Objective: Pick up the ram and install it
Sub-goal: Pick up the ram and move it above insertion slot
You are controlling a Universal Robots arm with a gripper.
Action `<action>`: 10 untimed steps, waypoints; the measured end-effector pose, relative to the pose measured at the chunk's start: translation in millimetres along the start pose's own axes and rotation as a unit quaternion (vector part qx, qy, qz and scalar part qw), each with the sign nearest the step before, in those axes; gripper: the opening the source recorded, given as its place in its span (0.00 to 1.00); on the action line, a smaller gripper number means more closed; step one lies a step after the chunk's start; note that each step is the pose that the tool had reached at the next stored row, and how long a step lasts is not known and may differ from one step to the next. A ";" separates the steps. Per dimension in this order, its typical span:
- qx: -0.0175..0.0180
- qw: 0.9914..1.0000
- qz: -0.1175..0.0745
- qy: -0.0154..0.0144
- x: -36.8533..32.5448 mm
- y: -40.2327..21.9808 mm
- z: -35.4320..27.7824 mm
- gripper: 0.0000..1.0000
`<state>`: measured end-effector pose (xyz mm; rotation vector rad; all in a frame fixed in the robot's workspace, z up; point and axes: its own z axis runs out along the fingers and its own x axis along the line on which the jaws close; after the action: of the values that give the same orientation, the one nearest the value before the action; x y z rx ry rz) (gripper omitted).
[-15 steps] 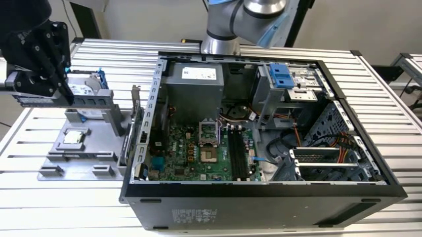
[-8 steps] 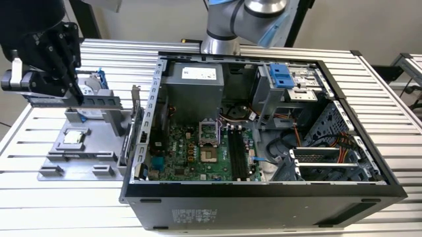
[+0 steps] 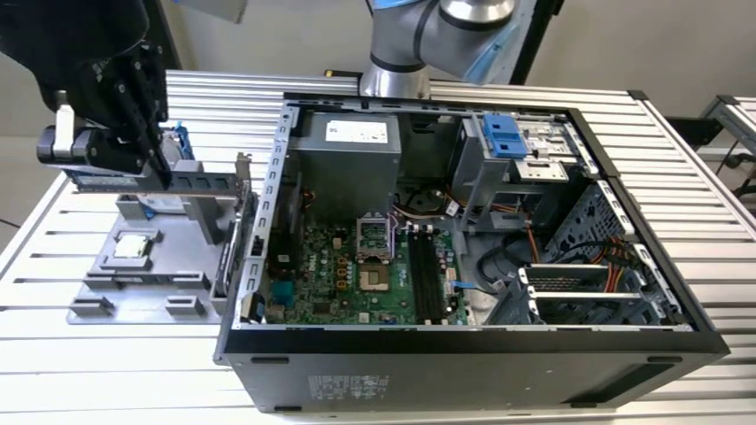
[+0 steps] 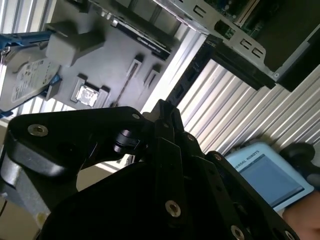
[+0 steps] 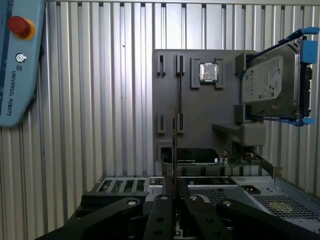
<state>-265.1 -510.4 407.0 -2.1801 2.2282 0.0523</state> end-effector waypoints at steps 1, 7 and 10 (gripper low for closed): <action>0.000 1.000 0.000 0.000 -0.1 -2.0 0.0 0.00; 0.000 1.000 0.000 0.000 -0.3 -13.6 -0.1 0.00; 0.000 1.000 0.000 0.000 -0.5 -19.7 -0.1 0.00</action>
<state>-245.4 -510.4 407.0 -2.1800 2.2282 0.0522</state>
